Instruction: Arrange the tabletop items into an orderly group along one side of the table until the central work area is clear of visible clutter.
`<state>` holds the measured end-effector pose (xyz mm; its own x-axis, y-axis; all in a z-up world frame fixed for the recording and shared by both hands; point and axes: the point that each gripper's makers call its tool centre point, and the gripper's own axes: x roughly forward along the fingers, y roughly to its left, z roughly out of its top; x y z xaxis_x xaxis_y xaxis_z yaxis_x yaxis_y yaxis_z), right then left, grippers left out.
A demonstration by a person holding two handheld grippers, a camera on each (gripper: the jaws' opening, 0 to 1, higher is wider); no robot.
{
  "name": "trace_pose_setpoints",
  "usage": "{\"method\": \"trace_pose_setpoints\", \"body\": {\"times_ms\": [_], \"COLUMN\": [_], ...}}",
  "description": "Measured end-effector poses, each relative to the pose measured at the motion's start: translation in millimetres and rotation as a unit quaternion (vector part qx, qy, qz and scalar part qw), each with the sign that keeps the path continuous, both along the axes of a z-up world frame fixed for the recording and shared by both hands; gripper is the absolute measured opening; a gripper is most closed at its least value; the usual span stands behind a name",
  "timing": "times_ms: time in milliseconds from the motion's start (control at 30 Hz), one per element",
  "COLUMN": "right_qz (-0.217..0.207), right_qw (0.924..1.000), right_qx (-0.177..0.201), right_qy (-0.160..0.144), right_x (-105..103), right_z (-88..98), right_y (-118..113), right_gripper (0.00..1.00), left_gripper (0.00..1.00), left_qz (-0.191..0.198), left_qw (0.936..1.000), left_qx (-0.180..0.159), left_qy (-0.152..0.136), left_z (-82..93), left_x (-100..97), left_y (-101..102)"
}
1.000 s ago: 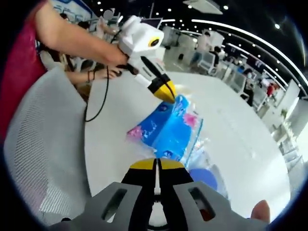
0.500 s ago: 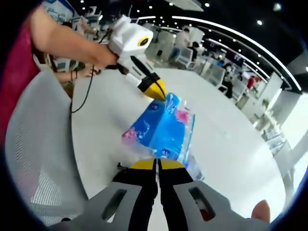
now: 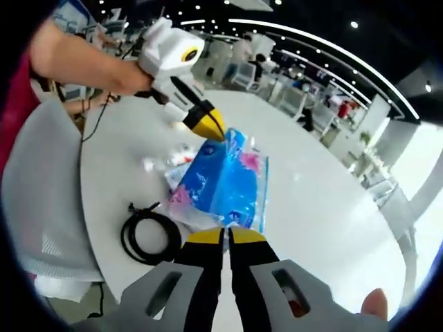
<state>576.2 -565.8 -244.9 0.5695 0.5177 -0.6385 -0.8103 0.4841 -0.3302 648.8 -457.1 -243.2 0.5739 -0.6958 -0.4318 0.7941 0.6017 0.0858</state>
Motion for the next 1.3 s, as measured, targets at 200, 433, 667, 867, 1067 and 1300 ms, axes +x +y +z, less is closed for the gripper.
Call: {"method": "trace_pose_setpoints", "body": {"times_ms": [200, 433, 667, 867, 1067, 1300], "right_qz": [-0.014, -0.036, -0.048, -0.058, -0.076, -0.078], "right_qw": [0.9997, 0.999, 0.9986, 0.9975, 0.9962, 0.9962], "right_qx": [-0.02, -0.027, -0.022, -0.04, -0.043, -0.037], "right_qy": [-0.01, -0.01, -0.008, -0.01, -0.002, 0.008], "right_x": [25, 52, 75, 93, 112, 127], "right_z": [-6.4, -18.8, -24.4, -36.1, -53.1, -70.1], "right_y": [-22, -39, -51, -64, -76, -80], "right_gripper": [0.04, 0.04, 0.04, 0.05, 0.04, 0.04], "left_gripper": [0.0, 0.0, 0.0, 0.0, 0.0, 0.0], "left_qz": [0.013, 0.028, 0.042, 0.056, 0.074, 0.096], "left_qw": [0.9998, 0.9993, 0.9985, 0.9977, 0.9966, 0.9943], "left_qx": [-0.011, -0.014, -0.022, -0.026, -0.021, -0.021], "left_qy": [0.01, 0.019, 0.028, 0.028, 0.031, 0.04], "left_z": [-10.4, -24.0, -38.2, -50.5, -69.2, -87.3], "left_x": [24.5, 47.7, 65.0, 78.8, 92.2, 110.7], "left_y": [-20, -33, -39, -52, -59, -63]}}
